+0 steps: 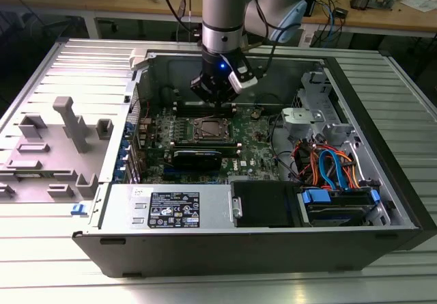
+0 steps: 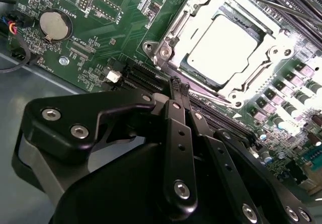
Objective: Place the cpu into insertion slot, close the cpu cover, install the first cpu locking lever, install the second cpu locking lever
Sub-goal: 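Install the first cpu locking lever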
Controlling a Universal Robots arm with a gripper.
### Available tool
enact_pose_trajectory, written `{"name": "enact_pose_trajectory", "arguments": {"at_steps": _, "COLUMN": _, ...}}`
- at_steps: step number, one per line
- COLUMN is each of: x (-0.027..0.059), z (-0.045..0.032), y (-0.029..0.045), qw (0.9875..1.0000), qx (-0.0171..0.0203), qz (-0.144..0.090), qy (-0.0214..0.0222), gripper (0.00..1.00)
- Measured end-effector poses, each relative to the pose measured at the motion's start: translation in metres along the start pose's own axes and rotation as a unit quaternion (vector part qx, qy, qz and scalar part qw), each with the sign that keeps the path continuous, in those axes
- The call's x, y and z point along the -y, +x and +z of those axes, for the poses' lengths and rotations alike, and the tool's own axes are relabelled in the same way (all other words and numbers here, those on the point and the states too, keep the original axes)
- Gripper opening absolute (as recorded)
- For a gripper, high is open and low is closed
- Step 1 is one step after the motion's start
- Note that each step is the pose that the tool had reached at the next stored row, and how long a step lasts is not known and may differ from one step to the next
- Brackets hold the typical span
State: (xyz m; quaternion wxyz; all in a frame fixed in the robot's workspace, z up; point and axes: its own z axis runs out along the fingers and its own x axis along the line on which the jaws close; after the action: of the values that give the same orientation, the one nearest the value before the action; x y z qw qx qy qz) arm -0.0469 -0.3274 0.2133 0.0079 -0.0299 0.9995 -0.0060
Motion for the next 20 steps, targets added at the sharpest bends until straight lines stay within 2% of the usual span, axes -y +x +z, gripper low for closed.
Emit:
{"name": "enact_pose_trajectory", "arguments": {"at_steps": 10, "x": -0.0001, "z": 0.0019, "y": -0.0004, "qw": 1.0, "qx": 0.0, "qz": 0.002, "qy": -0.0001, "gripper": 0.11}}
{"name": "enact_pose_trajectory", "arguments": {"at_steps": 15, "x": -0.0001, "z": 0.0022, "y": -0.0005, "qw": 0.9999, "qx": -0.0001, "qz": 0.014, "qy": 0.0001, "gripper": 0.11}}
{"name": "enact_pose_trajectory", "arguments": {"at_steps": 20, "x": -0.0001, "z": 0.0025, "y": -0.0007, "qw": 0.9999, "qx": -0.0002, "qz": 0.014, "qy": 0.0001, "gripper": 0.11}}
